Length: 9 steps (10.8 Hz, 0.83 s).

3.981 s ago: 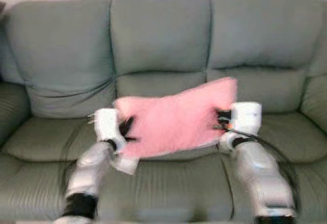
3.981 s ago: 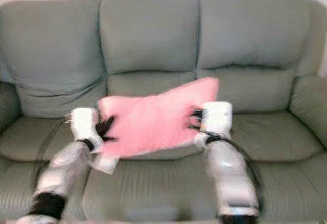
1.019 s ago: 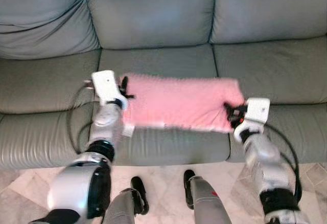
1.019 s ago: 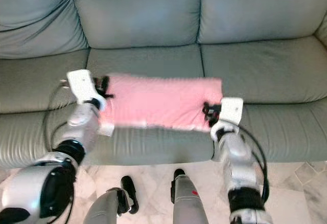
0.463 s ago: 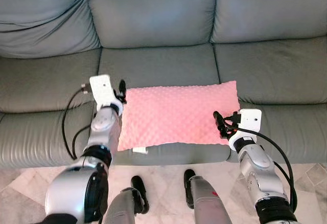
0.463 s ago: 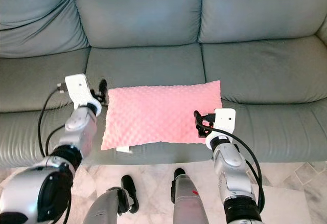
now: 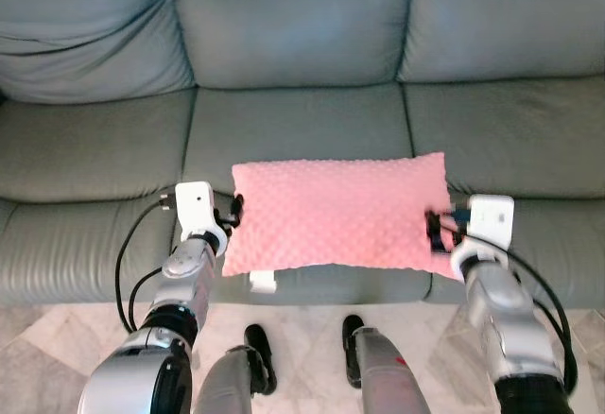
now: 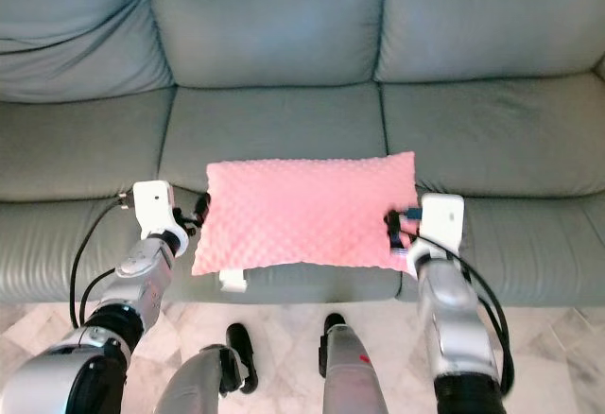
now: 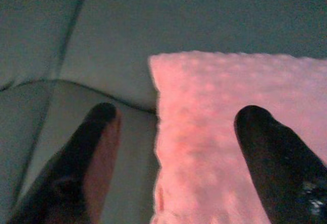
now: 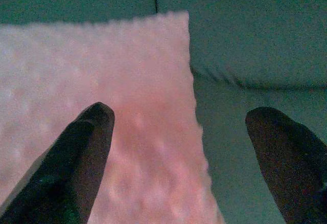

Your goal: Move the pillow to the sofa

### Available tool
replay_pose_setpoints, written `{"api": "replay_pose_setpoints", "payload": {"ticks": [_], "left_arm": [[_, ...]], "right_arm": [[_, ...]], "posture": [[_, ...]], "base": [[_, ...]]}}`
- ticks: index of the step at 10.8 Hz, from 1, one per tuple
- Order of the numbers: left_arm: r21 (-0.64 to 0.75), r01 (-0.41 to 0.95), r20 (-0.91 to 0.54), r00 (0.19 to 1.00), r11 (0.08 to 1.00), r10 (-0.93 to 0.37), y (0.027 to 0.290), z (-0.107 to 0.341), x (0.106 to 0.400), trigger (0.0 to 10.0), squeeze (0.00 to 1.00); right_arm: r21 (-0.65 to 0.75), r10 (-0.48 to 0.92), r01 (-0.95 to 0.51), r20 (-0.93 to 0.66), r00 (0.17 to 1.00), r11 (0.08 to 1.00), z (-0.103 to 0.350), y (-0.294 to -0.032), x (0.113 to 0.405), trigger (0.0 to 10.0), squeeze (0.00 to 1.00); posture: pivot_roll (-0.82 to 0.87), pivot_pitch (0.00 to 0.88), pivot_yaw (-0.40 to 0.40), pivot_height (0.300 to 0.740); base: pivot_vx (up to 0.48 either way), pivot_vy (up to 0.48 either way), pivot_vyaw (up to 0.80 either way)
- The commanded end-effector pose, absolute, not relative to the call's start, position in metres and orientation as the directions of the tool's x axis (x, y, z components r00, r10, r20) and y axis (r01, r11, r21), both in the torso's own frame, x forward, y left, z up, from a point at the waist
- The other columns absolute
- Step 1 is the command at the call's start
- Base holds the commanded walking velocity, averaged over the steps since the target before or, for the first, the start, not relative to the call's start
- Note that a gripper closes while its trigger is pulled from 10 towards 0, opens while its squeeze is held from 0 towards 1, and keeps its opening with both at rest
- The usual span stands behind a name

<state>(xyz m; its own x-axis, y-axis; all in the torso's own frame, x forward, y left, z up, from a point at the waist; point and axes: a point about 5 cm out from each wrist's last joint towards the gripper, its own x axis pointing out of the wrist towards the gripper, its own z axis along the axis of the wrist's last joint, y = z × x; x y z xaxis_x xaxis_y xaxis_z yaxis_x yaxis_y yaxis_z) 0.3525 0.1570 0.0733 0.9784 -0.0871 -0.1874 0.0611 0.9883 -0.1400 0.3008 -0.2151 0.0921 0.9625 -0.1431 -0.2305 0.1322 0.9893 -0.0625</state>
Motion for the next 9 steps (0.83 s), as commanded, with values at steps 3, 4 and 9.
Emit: {"api": "replay_pose_setpoints", "payload": {"ticks": [3, 4, 9], "left_arm": [[-0.135, 0.154, -0.328, 0.925, 0.979, -0.191, 0.164, 0.040, 0.327, 10.0, 1.00], [-0.170, 0.235, -0.472, 0.833, 0.957, -0.288, 0.157, 0.012, 0.304, 10.0, 1.00], [-0.228, 0.483, -0.539, 0.661, 0.845, -0.523, 0.105, 0.000, 0.284, 10.0, 0.36]], "right_arm": [[-0.083, -0.201, 0.183, -0.408, 0.891, 0.980, 0.070, -0.230, 0.272, 10.0, 1.00], [-0.109, -0.242, 0.216, -0.460, 0.854, 0.970, 0.058, -0.236, 0.261, 10.0, 1.00], [-0.192, -0.215, 0.123, -0.590, 0.778, 0.974, 0.029, -0.248, 0.252, 10.0, 0.91]], "posture": [[-0.28, 0.314, 0.084, 0.740], [-0.28, 0.314, 0.089, 0.740], [-0.27, 0.354, 0.096, 0.740]], "base": [[0.000, 0.000, 0.00], [0.000, 0.000, 0.00], [0.000, 0.000, 0.00]]}}
